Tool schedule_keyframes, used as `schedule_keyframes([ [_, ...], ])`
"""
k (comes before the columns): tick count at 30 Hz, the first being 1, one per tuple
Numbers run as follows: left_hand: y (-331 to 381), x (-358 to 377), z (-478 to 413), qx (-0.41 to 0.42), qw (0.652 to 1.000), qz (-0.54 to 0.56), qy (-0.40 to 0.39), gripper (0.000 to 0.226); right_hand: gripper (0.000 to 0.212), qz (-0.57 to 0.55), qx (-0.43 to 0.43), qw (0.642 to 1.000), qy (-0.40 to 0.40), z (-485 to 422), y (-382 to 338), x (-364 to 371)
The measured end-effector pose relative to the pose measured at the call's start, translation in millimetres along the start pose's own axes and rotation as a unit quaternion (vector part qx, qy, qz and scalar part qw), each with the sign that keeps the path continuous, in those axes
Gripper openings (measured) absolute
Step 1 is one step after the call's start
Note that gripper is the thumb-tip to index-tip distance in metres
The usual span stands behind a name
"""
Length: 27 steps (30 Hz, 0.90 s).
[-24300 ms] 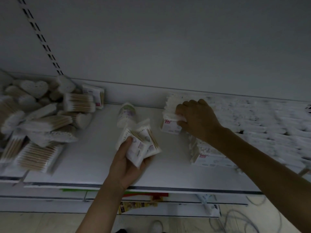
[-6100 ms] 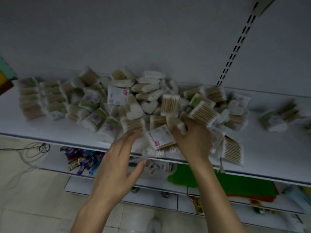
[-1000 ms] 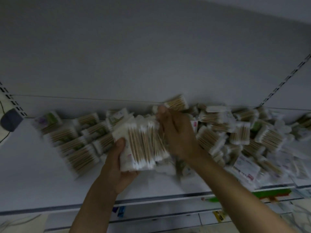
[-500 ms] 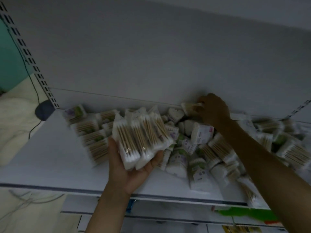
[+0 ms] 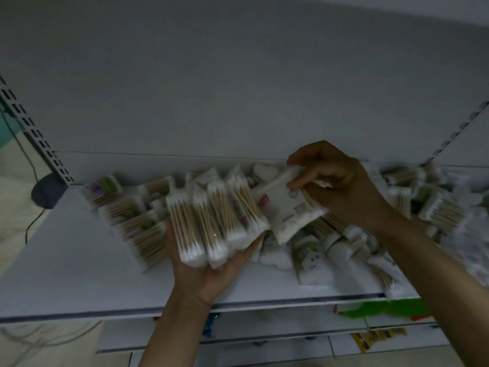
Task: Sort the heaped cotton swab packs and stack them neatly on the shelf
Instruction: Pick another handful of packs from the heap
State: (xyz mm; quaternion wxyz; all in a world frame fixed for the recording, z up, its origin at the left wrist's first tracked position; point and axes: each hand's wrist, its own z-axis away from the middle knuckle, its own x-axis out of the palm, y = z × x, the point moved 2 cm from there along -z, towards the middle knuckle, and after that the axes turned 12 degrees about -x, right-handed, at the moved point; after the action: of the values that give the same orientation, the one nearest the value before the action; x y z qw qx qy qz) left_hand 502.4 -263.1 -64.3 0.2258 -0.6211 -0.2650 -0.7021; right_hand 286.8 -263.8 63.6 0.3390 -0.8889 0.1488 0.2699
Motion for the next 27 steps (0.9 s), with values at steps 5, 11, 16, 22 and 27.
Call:
schedule_keyframes([
  [5,-22,1,-11,-0.085,0.995,0.05,0.002,0.069,0.026,0.01,0.029,0.994,0.105,13,-17,25],
  [11,-47,25,-21,-0.076,0.995,-0.025,-0.061,0.066,0.013,0.176,0.082,0.949,0.25,71,21,58],
  [16,-40,14,-22,-0.007,0.999,-0.028,0.035,0.087,0.02,0.236,0.127,0.922,0.278,91,33,48],
  [22,-34,9,-26,0.007,0.998,-0.037,0.041,0.087,0.028,0.209,0.157,0.929,0.261,97,17,27],
  [27,-33,-4,-35,-0.026,0.997,-0.06,-0.048,0.066,0.067,0.361,0.134,0.919,-0.089,121,22,37],
])
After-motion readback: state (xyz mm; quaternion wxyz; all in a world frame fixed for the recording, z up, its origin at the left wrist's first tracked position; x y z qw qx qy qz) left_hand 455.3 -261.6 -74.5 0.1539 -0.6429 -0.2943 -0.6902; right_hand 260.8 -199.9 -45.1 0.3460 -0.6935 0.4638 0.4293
